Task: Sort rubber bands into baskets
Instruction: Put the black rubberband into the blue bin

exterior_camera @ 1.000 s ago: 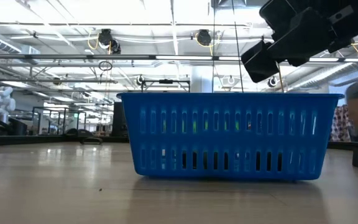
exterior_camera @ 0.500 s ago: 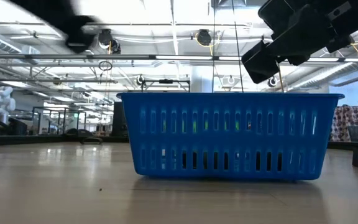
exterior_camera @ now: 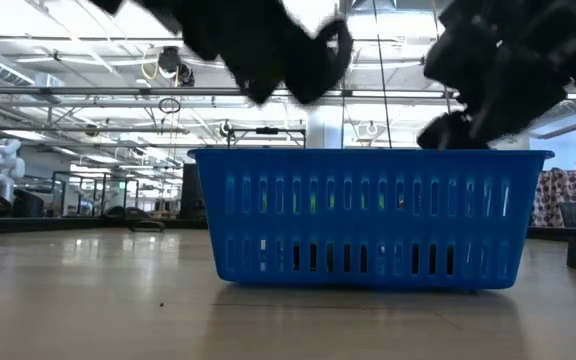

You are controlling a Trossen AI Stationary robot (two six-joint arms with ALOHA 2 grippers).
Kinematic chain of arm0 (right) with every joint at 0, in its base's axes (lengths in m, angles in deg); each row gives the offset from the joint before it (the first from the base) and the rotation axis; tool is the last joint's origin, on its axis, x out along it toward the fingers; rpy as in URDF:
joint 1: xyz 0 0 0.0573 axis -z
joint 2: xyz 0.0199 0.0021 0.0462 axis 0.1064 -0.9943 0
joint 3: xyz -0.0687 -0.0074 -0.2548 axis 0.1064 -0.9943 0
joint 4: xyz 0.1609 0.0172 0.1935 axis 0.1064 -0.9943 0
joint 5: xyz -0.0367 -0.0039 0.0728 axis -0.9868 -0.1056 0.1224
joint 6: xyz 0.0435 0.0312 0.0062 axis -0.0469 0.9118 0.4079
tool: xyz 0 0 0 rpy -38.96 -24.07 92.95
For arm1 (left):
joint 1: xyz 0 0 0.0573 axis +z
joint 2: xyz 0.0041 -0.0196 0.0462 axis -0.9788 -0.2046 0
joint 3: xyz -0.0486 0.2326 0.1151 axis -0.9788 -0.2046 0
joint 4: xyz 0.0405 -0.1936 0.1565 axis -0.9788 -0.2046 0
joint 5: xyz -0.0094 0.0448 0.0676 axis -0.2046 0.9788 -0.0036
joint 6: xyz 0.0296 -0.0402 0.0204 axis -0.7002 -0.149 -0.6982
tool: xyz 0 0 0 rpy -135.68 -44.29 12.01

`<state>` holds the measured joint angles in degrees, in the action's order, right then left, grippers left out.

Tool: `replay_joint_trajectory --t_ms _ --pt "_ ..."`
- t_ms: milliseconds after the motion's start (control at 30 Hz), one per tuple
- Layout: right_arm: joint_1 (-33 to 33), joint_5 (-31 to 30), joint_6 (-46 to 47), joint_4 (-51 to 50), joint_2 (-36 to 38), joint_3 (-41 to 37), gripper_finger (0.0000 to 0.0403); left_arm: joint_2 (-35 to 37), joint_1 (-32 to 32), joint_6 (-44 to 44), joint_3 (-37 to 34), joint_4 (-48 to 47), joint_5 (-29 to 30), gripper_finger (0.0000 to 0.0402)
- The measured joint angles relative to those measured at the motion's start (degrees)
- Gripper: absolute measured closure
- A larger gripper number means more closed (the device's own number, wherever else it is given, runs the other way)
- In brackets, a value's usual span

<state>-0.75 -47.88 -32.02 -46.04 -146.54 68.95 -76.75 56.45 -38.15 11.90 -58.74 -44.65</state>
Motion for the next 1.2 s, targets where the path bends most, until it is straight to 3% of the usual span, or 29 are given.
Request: replay_joint_trajectory --t_ms 200,333,533,733,900,1033,1200 --pt "0.7 -5.5 1.4 -8.7 0.0 0.0 0.0204 -4.1 3.1 1.1 -0.1 0.5 -0.2 0.0383" --pt "0.9 -11.2 0.7 -9.7 0.0 0.0 0.0204 -5.7 3.3 -3.8 0.9 -0.2 -1.5 0.0361" --pt "0.9 -22.0 -1.6 -12.4 0.0 0.0 0.0204 -6.0 3.3 -5.1 1.6 -0.3 -3.1 0.0298" --pt "0.9 -22.4 2.5 -13.6 0.0 0.0 0.0204 -5.6 3.4 -5.1 3.8 -3.0 -3.2 0.0226" --pt "0.9 -27.1 10.6 -13.6 0.0 0.0 0.0204 -4.8 3.9 -9.1 9.3 -14.8 0.6 0.0203" --pt "2.3 -34.5 26.2 -17.2 0.0 0.8 0.0204 -2.5 4.5 -12.4 11.3 -23.0 8.0 0.0201" --pt "4.4 -34.8 38.0 -24.7 0.0 1.0 0.0204 3.1 8.3 -13.2 9.3 -32.7 9.6 0.0201"
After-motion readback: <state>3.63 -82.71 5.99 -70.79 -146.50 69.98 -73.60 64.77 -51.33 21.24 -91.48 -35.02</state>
